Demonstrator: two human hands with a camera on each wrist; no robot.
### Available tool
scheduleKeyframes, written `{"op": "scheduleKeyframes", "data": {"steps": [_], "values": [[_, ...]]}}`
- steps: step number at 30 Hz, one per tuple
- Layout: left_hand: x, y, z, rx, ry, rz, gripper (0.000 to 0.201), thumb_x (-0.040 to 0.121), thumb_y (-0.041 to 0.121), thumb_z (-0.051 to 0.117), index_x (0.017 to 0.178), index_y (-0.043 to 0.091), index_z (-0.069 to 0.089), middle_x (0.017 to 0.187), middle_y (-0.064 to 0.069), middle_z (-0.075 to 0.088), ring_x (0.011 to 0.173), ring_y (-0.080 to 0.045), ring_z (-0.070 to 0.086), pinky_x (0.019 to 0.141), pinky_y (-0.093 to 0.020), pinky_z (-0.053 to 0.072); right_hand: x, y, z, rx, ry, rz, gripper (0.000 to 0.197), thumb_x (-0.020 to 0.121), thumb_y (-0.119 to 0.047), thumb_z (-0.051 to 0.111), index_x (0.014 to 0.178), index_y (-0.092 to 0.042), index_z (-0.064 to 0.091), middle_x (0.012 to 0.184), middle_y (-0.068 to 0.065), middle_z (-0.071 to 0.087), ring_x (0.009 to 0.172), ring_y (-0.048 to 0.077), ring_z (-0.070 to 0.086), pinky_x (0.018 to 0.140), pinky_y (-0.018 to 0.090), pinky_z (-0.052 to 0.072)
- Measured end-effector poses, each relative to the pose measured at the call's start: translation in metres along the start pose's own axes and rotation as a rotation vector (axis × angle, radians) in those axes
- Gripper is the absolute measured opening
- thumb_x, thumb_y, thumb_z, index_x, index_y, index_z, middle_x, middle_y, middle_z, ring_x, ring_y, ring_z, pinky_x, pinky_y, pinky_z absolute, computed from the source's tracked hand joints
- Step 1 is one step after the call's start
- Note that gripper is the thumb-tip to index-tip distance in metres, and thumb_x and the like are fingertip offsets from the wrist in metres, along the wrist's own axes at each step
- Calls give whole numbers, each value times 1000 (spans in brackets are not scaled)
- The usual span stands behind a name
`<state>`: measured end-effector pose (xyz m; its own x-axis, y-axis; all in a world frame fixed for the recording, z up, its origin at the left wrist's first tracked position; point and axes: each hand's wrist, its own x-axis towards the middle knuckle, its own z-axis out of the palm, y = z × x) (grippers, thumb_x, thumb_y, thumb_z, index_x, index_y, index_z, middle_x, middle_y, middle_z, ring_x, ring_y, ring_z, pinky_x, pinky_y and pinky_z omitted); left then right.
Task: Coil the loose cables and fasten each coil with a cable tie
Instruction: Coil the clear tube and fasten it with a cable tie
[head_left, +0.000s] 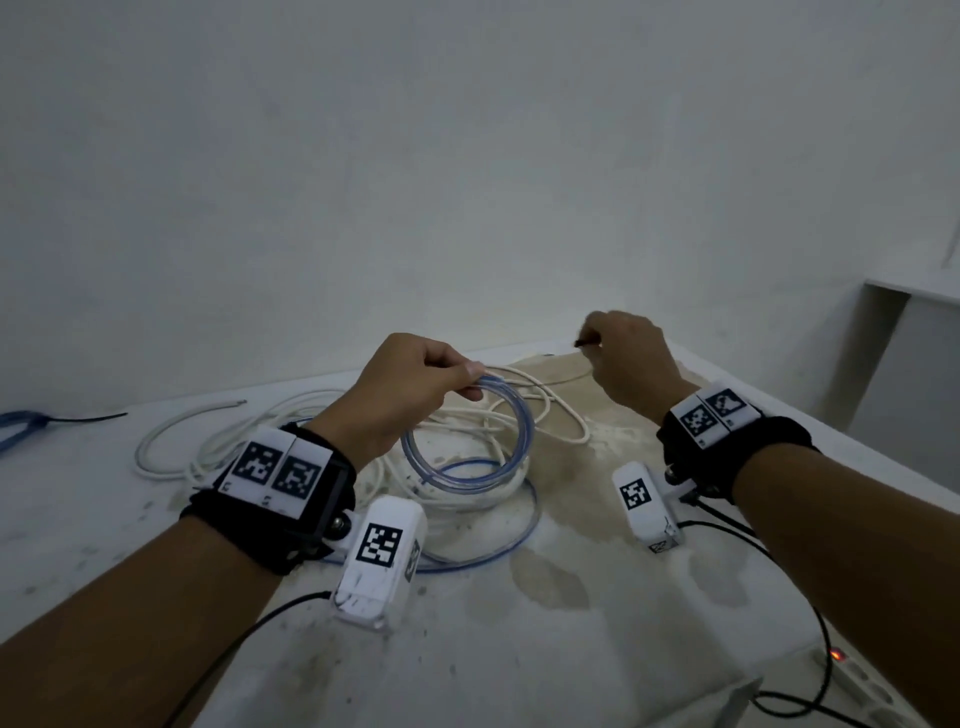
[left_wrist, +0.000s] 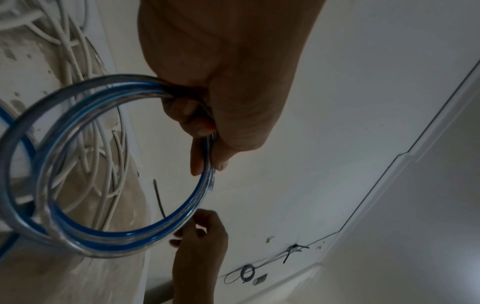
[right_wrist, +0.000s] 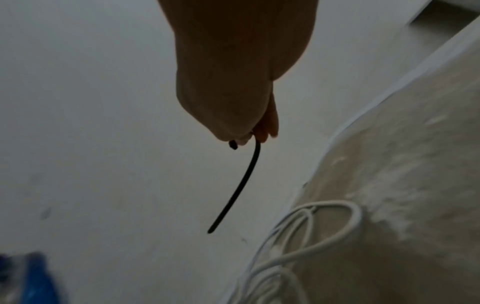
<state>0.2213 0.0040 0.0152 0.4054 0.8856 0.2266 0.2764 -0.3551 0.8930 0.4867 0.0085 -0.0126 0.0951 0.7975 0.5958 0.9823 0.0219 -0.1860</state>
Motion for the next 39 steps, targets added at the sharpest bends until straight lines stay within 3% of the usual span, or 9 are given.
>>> {"op": "scheduleKeyframes", "data": {"steps": [3, 8, 12, 16, 21, 25, 30, 34, 39], "values": [[-2, -4, -21, -44, 15, -15, 16, 92, 16, 66, 85, 4, 74, 79, -12, 75, 40, -4, 32, 42, -14, 30, 18, -60, 4, 298, 43, -172, 7, 84, -10, 70, 88, -15, 68, 85, 1, 70, 71, 22, 66, 70, 34, 50], [-10, -19, -72, -39, 120, -39, 14, 93, 13, 65, 88, 2, 73, 80, -15, 75, 38, -2, 33, 40, -12, 29, 41, -151, 18, 607, -95, -331, 10, 85, -7, 70, 85, -17, 68, 76, -10, 69, 62, 7, 66, 63, 20, 51], [-20, -37, -124, -59, 171, -101, 15, 94, 13, 64, 86, 3, 72, 79, -14, 74, 41, -9, 24, 39, -17, 24, 62, -179, 57, 521, -53, -419, 10, 83, -5, 70, 84, -15, 67, 79, -2, 68, 69, 18, 64, 69, 40, 52], [-21, -54, -159, -49, 229, -132, 15, 94, 12, 63, 85, 4, 72, 81, -16, 74, 46, -13, 24, 42, -20, 21, 69, -208, 87, 610, -63, -459, 9, 83, -4, 70, 85, -13, 68, 79, -1, 67, 69, 18, 65, 69, 42, 53], [-6, -78, -170, -41, 273, -153, 16, 93, 14, 65, 88, 1, 72, 79, -15, 74, 45, -14, 25, 41, -21, 22, 76, -250, 98, 1144, -285, -324, 20, 87, 5, 65, 82, -14, 62, 75, 6, 68, 68, 21, 70, 70, 36, 61], [10, -94, -164, -24, 356, -121, 18, 93, 15, 65, 87, -1, 72, 80, -16, 74, 36, -4, 37, 42, -14, 29, 80, -259, 107, 1318, -349, -163, 16, 89, 5, 64, 82, -10, 61, 80, 11, 67, 72, 19, 67, 64, 29, 57], [25, -103, -157, -6, 396, -35, 15, 93, 6, 63, 91, -7, 71, 81, -21, 72, 36, 3, 49, 43, -4, 34, 82, -246, 125, 1404, -390, 31, 9, 88, 0, 67, 86, -8, 63, 79, 11, 70, 71, 20, 67, 66, 32, 55], [29, -108, -151, 59, 374, -32, 15, 93, 10, 65, 95, -3, 73, 81, -19, 73, 37, 4, 50, 45, -3, 34, 82, -240, 130, 1380, -432, 37, 8, 89, -1, 66, 85, -8, 64, 77, 10, 72, 70, 18, 67, 64, 30, 54], [31, -110, -151, 78, 334, -41, 15, 93, 9, 64, 102, 3, 75, 80, -13, 74, 38, 4, 52, 44, -3, 34, 80, -242, 136, 1321, -404, 37, 6, 87, -4, 69, 84, -9, 66, 81, 12, 69, 69, 19, 67, 69, 43, 59]]}}
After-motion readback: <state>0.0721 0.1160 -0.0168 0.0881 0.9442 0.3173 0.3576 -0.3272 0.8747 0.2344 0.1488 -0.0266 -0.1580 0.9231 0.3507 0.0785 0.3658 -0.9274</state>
